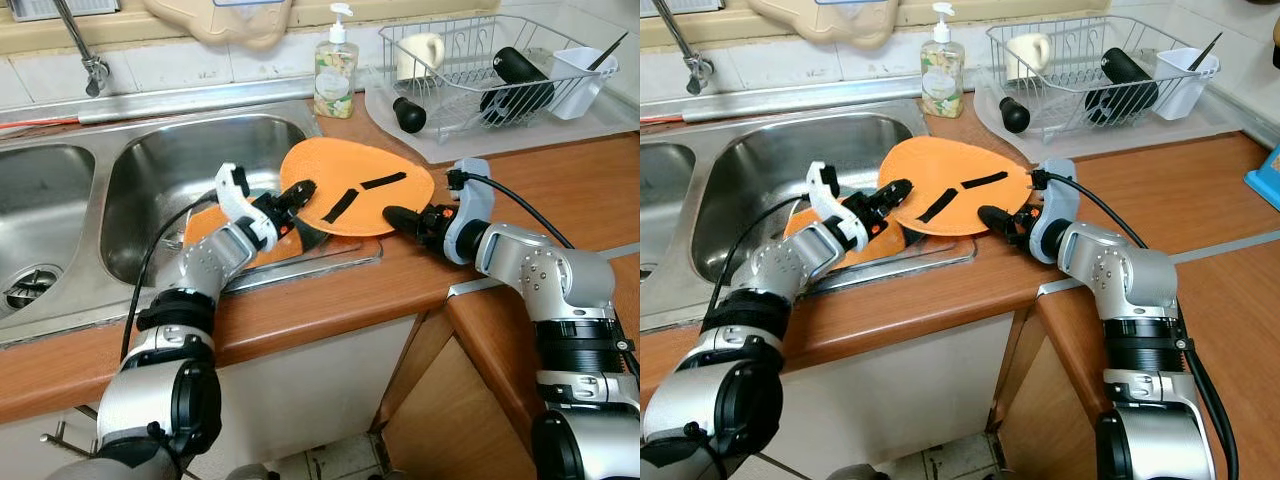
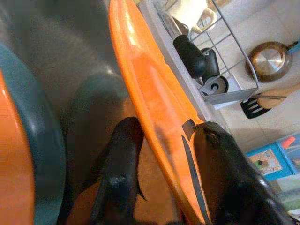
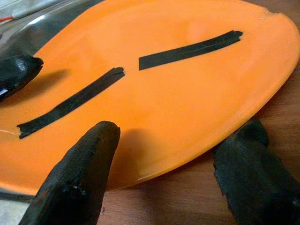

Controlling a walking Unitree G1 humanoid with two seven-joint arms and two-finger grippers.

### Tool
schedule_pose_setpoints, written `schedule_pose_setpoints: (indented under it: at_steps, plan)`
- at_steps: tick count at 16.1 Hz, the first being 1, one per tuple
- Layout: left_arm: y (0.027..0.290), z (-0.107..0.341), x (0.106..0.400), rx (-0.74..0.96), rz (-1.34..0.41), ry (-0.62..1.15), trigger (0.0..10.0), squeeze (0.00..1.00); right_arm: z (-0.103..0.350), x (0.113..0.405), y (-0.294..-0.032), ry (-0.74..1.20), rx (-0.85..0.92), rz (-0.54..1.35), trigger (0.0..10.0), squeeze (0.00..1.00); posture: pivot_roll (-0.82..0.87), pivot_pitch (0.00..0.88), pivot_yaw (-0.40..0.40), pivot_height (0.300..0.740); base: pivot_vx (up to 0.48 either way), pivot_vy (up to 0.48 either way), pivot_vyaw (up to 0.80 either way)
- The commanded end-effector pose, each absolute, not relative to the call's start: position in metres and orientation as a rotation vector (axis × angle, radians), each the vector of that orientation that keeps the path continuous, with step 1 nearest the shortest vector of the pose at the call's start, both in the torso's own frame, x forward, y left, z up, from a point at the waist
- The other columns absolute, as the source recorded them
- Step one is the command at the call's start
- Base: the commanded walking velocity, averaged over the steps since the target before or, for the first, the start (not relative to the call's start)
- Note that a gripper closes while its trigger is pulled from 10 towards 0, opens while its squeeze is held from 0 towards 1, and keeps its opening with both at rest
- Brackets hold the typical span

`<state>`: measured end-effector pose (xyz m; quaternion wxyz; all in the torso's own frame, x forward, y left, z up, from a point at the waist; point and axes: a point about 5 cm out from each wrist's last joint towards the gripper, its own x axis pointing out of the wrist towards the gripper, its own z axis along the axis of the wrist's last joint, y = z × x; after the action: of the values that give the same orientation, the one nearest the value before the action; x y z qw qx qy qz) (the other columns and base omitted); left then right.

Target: Kitchen organization

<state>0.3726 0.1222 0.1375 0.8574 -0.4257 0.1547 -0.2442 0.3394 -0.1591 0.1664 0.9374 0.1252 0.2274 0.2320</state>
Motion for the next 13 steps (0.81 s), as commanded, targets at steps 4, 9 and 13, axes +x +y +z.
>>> schedule_pose_setpoints:
  at_steps: [4, 9, 13]
  plan:
    - [0.127, 0.153, 0.375, -0.942, -0.526, 0.255, 0.0, 0.0, 0.176, 0.34, -0.152, 0.419, 0.24, 0.513, 10.0, 0.0, -0.11, 0.0, 0.032, 0.74, 0.0, 0.0, 0.0]
    - [0.147, 0.173, 0.371, -1.049, -0.491, 0.135, 0.0, 0.0, 0.192, 0.34, -0.147, 0.348, 0.217, 0.544, 10.0, 0.0, -0.11, 0.0, 0.034, 0.74, 0.0, 0.0, 0.0]
    - [0.173, 0.193, 0.361, -1.058, -0.444, 0.021, 0.0, 0.0, 0.212, 0.337, -0.139, 0.277, 0.189, 0.596, 10.0, 0.0, -0.1, 0.0, 0.026, 0.74, 0.0, 0.0, 0.0]
